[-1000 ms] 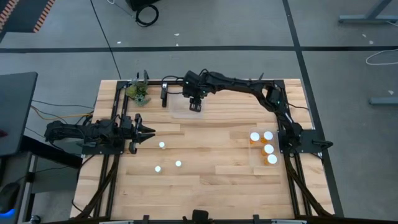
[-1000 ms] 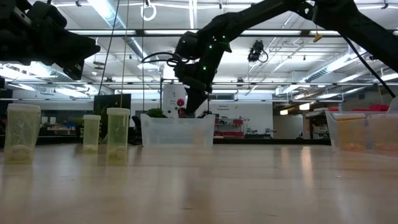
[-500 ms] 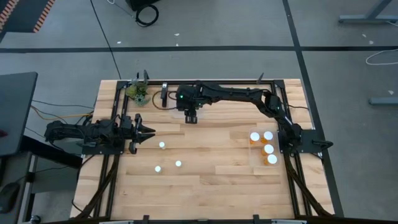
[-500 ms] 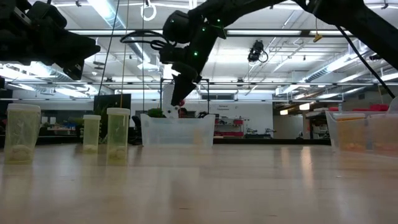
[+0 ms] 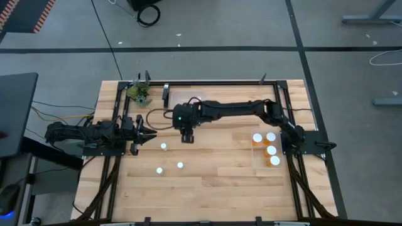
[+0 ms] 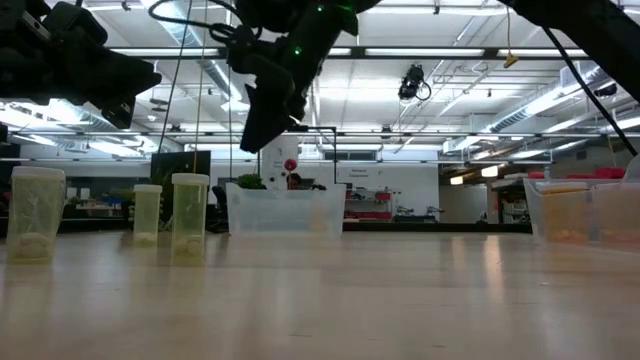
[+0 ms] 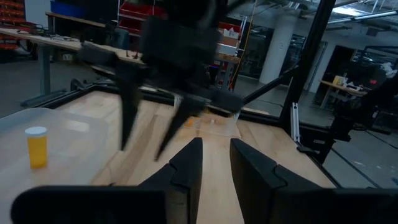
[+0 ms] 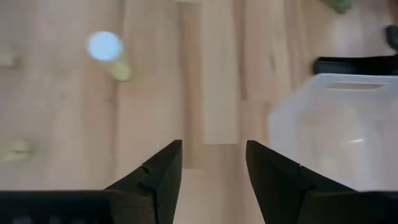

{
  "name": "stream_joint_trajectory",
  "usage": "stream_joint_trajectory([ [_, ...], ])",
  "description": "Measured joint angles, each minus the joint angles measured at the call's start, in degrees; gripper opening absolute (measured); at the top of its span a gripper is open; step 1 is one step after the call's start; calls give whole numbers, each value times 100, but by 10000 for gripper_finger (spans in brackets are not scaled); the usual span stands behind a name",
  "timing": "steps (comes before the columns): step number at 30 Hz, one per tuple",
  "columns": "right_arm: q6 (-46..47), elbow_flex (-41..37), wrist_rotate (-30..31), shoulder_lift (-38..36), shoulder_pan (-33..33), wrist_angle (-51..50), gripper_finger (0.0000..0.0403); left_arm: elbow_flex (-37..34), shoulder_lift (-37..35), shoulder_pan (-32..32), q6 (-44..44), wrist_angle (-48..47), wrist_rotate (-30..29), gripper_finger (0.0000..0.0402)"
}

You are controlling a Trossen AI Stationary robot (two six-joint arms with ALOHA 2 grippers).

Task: Pick and place medicine bottles into bin by pill shape (circle, oval)
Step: Put the small yellow pill bottle into the top transparent bin

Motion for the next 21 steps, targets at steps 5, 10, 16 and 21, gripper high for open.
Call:
stream_joint_trajectory([
  [5, 212, 0, 210, 0, 365, 65, 185, 0, 0, 1, -3, 0, 0, 83],
  [10, 418, 0, 229, 0, 649, 138, 185, -1, 0, 1, -4, 0, 0, 87],
  [16, 564, -2, 229, 0, 953, 426, 185, 0, 0, 1, -1, 0, 0, 89],
  [21, 556, -2, 224, 0, 1147, 452, 185, -2, 0, 2, 0, 0, -2, 82],
])
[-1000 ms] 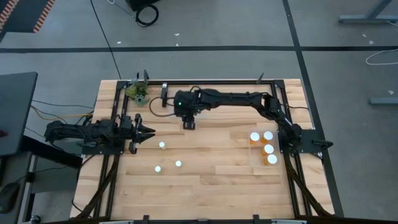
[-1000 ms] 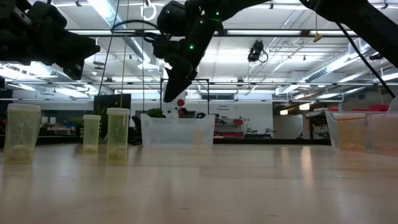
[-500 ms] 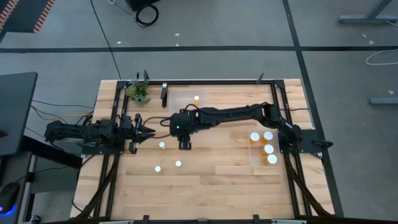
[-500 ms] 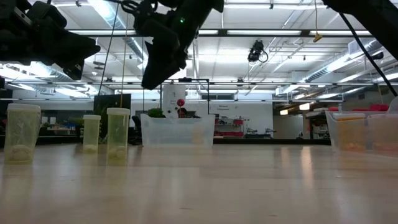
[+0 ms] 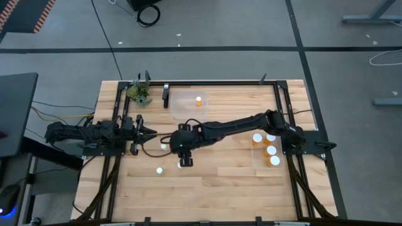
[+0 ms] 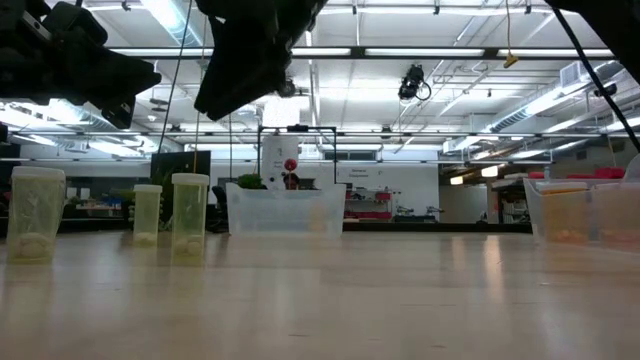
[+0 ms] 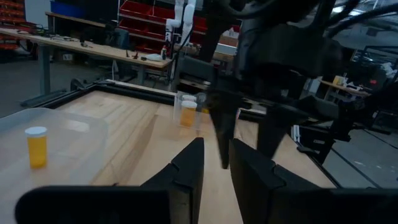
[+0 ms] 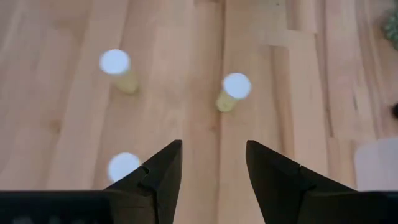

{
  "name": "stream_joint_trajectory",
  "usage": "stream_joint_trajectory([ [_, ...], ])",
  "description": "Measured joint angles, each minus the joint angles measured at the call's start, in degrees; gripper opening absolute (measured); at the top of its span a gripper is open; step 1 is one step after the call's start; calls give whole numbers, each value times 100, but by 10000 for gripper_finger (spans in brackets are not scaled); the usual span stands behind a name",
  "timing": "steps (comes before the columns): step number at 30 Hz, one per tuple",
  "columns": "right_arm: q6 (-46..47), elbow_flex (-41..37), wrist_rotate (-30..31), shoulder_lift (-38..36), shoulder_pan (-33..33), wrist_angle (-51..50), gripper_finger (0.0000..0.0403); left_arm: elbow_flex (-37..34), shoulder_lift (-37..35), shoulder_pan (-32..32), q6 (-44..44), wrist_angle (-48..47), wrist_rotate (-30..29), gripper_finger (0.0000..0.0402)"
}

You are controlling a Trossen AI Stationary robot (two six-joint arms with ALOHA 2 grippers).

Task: Pick and place medicine bottles into bin by pill shape (circle, oval)
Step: Put the small yellow pill bottle into the top transparent bin

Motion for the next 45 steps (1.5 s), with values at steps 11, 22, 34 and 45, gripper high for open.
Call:
stream_joint_trajectory([
  [11, -257, -4, -109, 7, 382, 278, 187, 1, 0, 0, -4, 0, 1, 87],
  [22, -252, -2, -102, 124, 512, 530, 259, 1, 1, -1, -1, 1, 0, 80],
  [34, -492, -9, -87, 546, 527, 674, 264, 0, 52, 0, -3, 21, 2, 88],
  [45, -562, -203, -52, 649, 527, 663, 264, 1, 76, 0, -4, -8, 0, 83],
])
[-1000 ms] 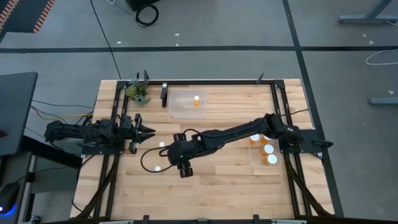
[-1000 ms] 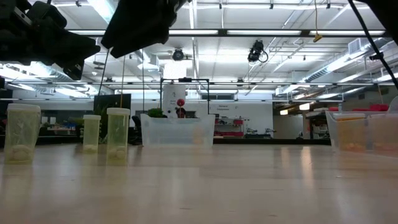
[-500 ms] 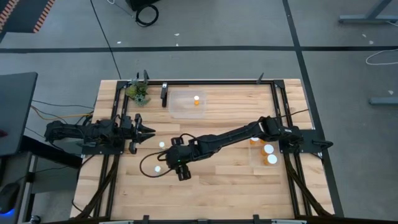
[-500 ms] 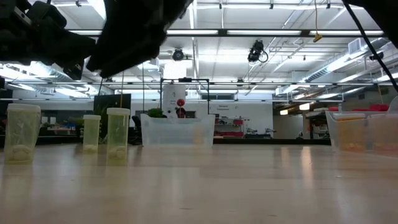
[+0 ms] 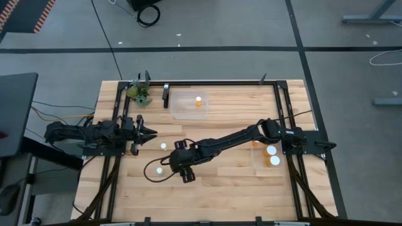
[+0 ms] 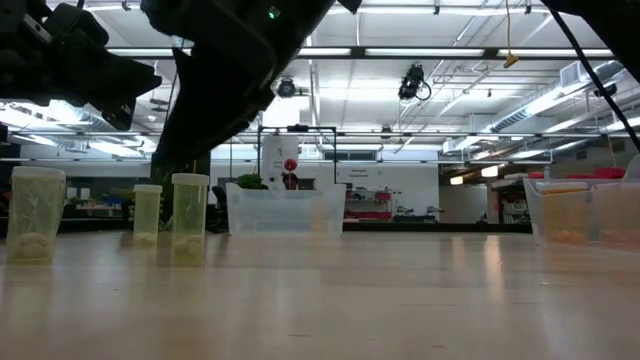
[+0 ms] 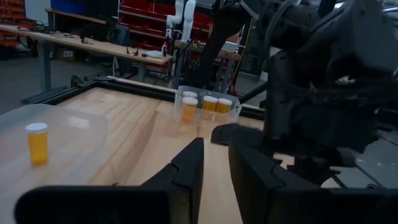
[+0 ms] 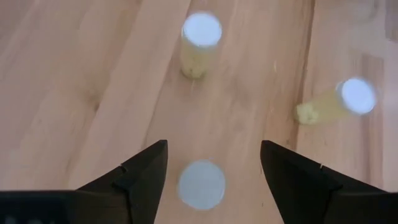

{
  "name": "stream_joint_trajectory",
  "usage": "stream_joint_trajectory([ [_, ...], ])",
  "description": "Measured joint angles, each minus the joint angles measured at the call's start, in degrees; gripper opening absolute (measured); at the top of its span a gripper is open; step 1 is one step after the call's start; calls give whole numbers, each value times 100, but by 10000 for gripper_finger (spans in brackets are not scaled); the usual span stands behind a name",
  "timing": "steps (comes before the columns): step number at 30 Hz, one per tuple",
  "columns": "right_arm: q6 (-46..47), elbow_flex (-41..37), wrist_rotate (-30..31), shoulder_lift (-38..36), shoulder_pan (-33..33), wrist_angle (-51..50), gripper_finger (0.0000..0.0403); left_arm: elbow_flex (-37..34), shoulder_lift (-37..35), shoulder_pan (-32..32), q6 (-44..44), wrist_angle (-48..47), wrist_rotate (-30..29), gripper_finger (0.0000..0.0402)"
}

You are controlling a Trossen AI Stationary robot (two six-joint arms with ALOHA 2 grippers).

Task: Pick and place medicine bottles into bin by pill shape (circle, oval)
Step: Put the small yellow pill bottle into the top transparent bin

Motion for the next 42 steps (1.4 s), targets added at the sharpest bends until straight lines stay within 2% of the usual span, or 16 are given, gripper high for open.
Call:
stream_joint_trajectory([
  [8, 101, -359, 4, 0, 0, 89, 253, 1, 0, -1, 3, 7, 1, 88],
  [15, 105, -365, 13, -2, -2, 122, 229, -1, 0, 0, 2, 8, 0, 80],
  [24, 108, -365, 15, -4, -17, 126, 195, 1, 0, 0, 4, 8, 0, 89],
  [33, 138, -365, 17, -7, -87, 124, 174, 0, 0, 0, 1, 8, 0, 80],
  [42, 136, -365, 199, -9, -93, 77, 161, -1, 0, 0, 4, 8, 0, 90],
])
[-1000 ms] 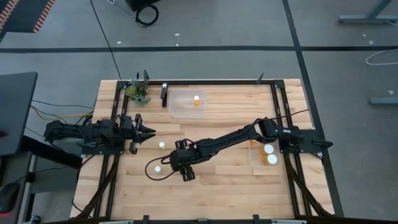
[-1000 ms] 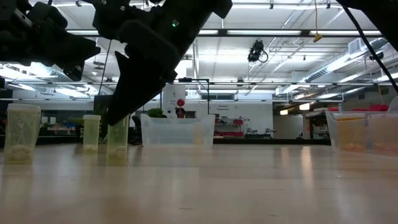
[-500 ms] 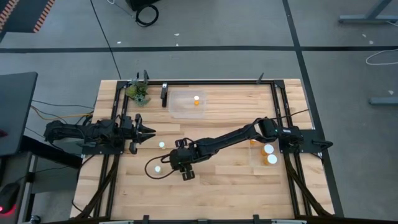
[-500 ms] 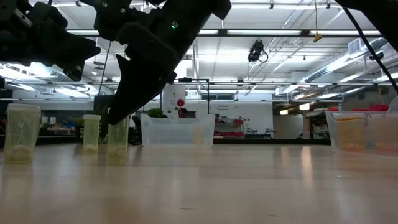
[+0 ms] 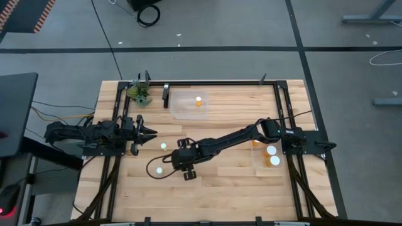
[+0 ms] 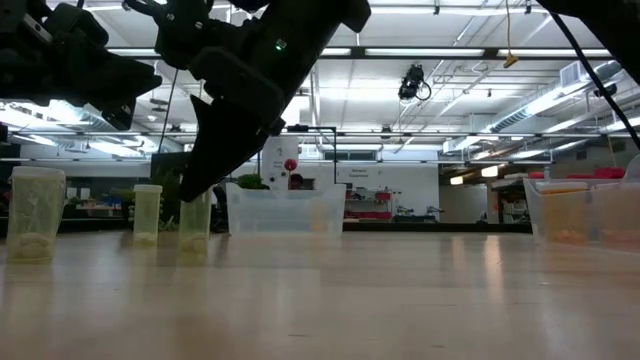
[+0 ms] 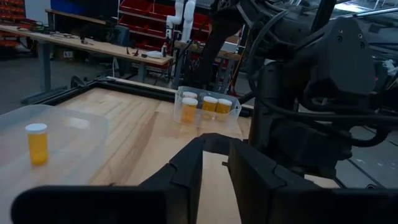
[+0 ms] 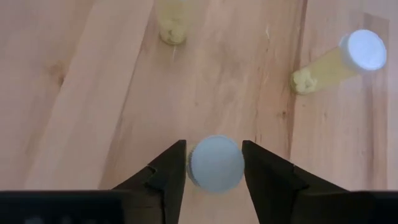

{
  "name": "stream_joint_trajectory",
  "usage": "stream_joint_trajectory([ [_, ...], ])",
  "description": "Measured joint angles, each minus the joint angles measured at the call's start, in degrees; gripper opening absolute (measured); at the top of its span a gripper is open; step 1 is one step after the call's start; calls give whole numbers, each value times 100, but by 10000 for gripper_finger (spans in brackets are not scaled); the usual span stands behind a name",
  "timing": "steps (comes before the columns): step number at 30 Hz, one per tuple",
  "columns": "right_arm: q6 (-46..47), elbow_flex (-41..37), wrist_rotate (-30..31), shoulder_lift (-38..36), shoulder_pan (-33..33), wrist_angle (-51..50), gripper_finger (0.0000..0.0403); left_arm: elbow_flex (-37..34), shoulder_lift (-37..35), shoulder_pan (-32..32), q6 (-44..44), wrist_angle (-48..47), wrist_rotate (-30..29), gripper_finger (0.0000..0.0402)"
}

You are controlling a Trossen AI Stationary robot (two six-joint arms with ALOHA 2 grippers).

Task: Pick and place medicine bottles into bin by pill shape (circle, oval)
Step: Put the small yellow pill bottle into the top transparent bin

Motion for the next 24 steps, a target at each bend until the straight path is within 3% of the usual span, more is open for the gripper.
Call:
stream_joint_trajectory([
  [11, 108, 13, 154, -287, -172, -269, 160, 2, 0, 0, -4, -7, 2, 83],
  [24, 459, 11, -206, -352, -210, -351, 161, 0, -2, -2, -2, 0, 0, 90],
])
